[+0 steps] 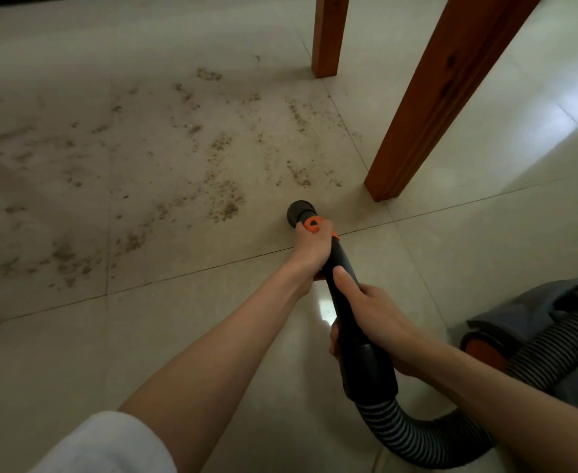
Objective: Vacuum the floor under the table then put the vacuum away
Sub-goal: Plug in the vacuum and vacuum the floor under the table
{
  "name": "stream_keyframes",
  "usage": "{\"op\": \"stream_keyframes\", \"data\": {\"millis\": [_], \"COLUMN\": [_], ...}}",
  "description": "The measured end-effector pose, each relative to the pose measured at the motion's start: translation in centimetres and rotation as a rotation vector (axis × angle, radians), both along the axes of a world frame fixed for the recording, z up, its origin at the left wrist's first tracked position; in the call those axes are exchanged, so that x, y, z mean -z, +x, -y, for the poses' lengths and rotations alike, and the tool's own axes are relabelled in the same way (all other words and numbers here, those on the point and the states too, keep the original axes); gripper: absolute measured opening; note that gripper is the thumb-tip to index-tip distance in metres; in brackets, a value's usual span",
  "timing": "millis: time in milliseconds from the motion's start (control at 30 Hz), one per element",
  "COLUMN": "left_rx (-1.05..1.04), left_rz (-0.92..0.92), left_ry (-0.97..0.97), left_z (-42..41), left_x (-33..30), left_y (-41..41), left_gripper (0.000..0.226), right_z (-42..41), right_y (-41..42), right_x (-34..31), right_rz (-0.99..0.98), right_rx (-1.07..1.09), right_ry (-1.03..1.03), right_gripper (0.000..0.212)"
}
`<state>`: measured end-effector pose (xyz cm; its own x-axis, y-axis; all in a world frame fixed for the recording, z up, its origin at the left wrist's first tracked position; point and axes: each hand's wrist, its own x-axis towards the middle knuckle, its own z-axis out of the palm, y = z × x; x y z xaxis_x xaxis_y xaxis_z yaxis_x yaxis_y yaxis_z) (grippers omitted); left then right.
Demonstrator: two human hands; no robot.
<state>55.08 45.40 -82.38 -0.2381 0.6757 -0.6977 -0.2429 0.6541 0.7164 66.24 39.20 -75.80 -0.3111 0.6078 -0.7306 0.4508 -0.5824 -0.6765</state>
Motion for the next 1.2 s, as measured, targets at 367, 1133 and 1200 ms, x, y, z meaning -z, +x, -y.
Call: {"op": "stream_keyframes", "data": {"millis": [367,1133,1200], "left_rx": [-0.373,-0.397,-0.429], "left_rz": [-0.089,-0.039,-0.067], "left_ry": [0.017,0.057,0.047], "left_z": [4.7,1.5,1.3], "left_x": [0.8,1.8,2.1], "left_y": [-6.4,-9.7,-10.3], "left_gripper": [0.040,0.044,0.046], "right_z": [-0.1,-3.4,-3.8], "right_y": [-4.7,-7.5,-7.9], "right_x": [1.8,2.8,2.9], "right_rz": [-0.001,-0.003,-0.003], "right_rx": [-0.385,-0.415,-0.448], "right_ry": [0.067,0.130,0.124], "right_gripper": [0.047,0.050,0.050]}}
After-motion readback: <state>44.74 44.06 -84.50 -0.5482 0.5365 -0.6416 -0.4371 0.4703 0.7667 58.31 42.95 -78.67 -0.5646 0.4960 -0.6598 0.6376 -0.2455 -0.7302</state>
